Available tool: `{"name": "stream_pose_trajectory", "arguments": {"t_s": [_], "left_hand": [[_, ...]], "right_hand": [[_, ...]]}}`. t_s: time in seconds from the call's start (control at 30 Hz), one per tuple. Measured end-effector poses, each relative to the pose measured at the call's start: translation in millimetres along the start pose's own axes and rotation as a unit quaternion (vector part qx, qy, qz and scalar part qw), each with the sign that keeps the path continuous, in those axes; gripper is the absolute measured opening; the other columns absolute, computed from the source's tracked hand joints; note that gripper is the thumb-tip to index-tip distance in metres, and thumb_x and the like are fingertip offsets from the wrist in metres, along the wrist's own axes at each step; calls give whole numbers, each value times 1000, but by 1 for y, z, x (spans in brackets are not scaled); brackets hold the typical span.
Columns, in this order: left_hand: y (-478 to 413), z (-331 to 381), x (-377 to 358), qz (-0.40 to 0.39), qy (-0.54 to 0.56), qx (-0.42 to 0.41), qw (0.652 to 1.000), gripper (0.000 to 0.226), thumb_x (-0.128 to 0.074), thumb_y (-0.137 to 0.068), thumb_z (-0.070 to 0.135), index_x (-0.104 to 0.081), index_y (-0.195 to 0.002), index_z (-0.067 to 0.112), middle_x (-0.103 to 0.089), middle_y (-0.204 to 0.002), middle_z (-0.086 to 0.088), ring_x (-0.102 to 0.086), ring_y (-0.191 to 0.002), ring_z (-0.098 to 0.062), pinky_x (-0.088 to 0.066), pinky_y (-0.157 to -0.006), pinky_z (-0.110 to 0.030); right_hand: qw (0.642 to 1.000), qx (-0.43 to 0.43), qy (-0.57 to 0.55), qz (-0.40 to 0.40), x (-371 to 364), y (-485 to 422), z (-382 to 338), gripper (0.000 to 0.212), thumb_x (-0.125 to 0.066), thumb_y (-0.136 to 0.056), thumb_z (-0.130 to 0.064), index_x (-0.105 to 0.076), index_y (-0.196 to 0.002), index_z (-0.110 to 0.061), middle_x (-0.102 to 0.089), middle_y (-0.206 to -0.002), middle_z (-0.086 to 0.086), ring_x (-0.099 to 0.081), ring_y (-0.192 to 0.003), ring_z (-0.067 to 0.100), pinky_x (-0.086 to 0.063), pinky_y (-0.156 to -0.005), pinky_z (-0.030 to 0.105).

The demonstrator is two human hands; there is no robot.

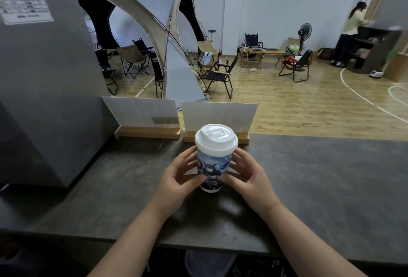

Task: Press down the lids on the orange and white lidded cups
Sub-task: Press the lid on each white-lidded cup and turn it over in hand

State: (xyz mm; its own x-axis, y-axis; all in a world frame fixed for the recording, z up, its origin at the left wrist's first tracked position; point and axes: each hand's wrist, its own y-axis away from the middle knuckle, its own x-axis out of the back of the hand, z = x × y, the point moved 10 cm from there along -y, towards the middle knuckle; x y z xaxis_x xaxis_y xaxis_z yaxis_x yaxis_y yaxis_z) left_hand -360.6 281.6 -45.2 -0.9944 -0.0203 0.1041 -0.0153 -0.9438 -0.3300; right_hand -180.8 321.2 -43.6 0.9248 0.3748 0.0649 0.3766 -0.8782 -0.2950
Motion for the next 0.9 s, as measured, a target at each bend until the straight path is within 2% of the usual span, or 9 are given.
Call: {"name": "stream_pose_trajectory", "arguments": {"t_s": [0.07,0.23,0.33,0.43,0.53,0.6,0.67,0.83,0.9], "left_hand": [[-1,0,4,24,-1,-3,1000,70,-81,-80,39,-48,-141,43,-59,-138,15,-57,-127,-8,-53,-90,-17],[-1,-3,12,67,-11,10,998,59,-78,-83,22,-57,-134,44,-63,-127,5,-63,-117,-17,-57,-91,-32],[-1,-6,10,54,-10,42,998,45,-76,-83,22,-65,-122,41,-67,-125,6,-64,-118,-17,-59,-86,-34],[0,-5,6,49,13,71,996,47,-81,-73,23,-66,-116,32,-71,-120,2,-66,-116,-17,-59,-89,-37],[1,0,-4,66,42,86,993,59,-84,-66,21,-65,-121,32,-71,-121,2,-67,-114,-15,-59,-84,-33],[1,7,-23,57,41,89,994,59,-87,-66,24,-67,-121,34,-71,-122,0,-67,-114,-16,-56,-88,-35],[-1,14,-52,50,32,83,995,56,-89,-67,28,-68,-117,37,-72,-119,0,-68,-110,-15,-57,-83,-32],[-12,29,-155,57,61,64,994,64,-82,-65,19,-63,-126,16,-72,-118,-9,-67,-110,-21,-55,-80,-28],[-16,32,-208,58,78,65,993,65,-79,-66,16,-60,-128,12,-70,-120,-13,-67,-109,-21,-54,-80,-28]], "right_hand": [[999,-5,41,3,1,-1,4,69,-79,-84,-6,-51,-141,-35,-62,-138,-15,-55,-132,6,-55,-100,30],[990,13,137,38,8,-2,3,61,-74,-89,-8,-52,-138,-39,-61,-134,-11,-57,-123,3,-57,-97,38],[986,-5,166,11,2,1,6,69,-75,-89,-18,-43,-142,-49,-58,-130,-23,-57,-122,1,-56,-98,37],[987,-19,159,-16,-4,4,4,75,-79,-85,-26,-37,-140,-57,-53,-129,-39,-49,-130,-7,-51,-106,35],[994,-20,110,-9,3,11,1,71,-79,-85,-22,-41,-130,-62,-56,-135,-30,-48,-132,-5,-52,-106,36],[995,-14,101,12,20,21,-3,74,-81,-83,-20,-43,-127,-66,-55,-133,-29,-51,-127,-6,-55,-98,27],[993,-5,114,36,46,32,-10,78,-84,-79,-19,-43,-127,-63,-54,-129,-29,-54,-120,-5,-55,-91,22],[988,-13,116,101,143,69,-21,73,-88,-74,-14,-54,-134,-35,-65,-123,-18,-62,-112,2,-59,-86,36],[987,-13,108,122,191,90,-24,69,-87,-75,-9,-56,-131,-33,-67,-123,-14,-63,-113,4,-60,-82,35]]}}
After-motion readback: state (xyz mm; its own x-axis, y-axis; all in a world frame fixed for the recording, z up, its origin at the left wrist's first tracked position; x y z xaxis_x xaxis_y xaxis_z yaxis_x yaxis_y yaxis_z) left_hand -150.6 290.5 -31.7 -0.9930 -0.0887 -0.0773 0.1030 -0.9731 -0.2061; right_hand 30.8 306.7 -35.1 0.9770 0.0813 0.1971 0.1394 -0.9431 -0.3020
